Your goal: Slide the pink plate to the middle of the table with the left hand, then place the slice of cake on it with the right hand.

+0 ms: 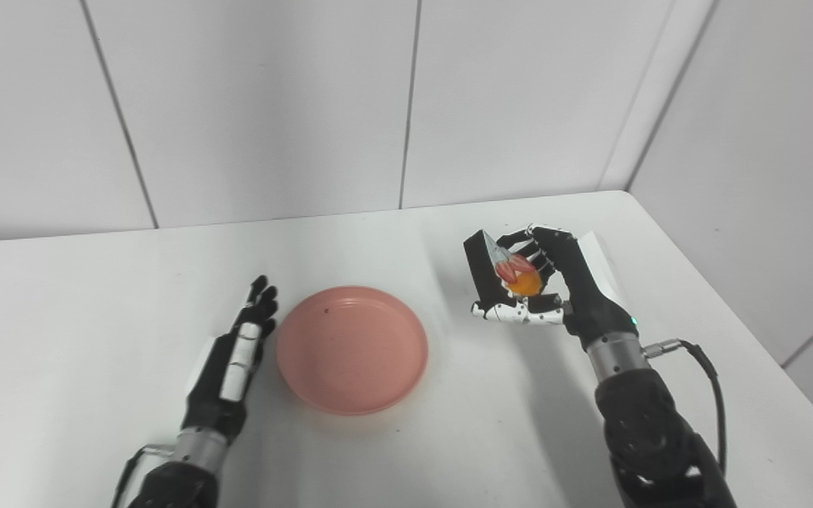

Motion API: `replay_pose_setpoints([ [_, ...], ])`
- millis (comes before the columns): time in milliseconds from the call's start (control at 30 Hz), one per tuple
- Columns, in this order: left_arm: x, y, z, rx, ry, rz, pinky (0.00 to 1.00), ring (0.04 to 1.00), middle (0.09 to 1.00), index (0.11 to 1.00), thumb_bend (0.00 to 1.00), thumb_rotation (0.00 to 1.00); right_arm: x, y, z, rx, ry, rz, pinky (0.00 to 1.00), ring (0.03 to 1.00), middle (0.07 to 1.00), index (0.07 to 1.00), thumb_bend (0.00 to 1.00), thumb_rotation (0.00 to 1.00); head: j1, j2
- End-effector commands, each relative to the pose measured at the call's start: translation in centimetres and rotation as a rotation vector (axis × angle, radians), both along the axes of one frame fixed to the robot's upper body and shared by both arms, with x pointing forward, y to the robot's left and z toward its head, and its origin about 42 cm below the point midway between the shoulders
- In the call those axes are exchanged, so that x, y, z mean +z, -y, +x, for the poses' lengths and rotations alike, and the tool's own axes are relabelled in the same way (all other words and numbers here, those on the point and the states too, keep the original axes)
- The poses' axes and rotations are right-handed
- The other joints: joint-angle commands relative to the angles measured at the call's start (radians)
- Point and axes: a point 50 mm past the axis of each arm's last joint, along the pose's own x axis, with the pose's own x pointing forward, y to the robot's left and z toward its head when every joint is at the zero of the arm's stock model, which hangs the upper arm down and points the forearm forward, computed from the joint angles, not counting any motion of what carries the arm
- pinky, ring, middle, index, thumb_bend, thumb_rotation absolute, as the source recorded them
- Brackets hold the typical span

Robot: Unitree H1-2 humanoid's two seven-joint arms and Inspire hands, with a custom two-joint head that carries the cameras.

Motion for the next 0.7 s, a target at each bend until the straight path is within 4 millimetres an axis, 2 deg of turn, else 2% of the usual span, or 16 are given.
replay_pose_setpoints([
  [0, -0.6, 1.9, -0.3, -0.019, -0.002, -0.004, 1.0, 1.0, 1.0, 1.0, 0.63, 1.0, 1.6, -0.9, -0.6, 0.068, 0.062, -0.032, 0.29, 0.361, 0.463, 0.505, 0.52, 0.0, 0.02, 0.001],
  [167, -0.8, 2.8, 0.0, -0.01, 0.005, -0.016, 0.99, 0.996, 1.0, 0.999, 0.67, 1.0, 1.7, -4.4, -0.5, 0.183, 0.032, 0.047, 0.28, 0.336, 0.444, 0.513, 0.51, 0.0, 0.062, 0.002],
  [467, -1.3, 4.5, 0.0, -0.01, 0.014, -0.014, 1.0, 0.989, 0.99, 0.995, 0.72, 1.0, -0.8, -5.7, 1.2, 0.254, -0.011, -0.039, 0.16, 0.235, 0.414, 0.516, 0.51, 0.0, 0.154, 0.002],
  [667, -1.4, 5.2, 0.0, -0.013, 0.024, -0.018, 1.0, 1.0, 0.999, 1.0, 0.73, 1.0, -2.5, -6.7, 2.3, 0.299, -0.039, -0.081, 0.14, 0.215, 0.399, 0.514, 0.51, 0.0, 0.175, 0.005],
])
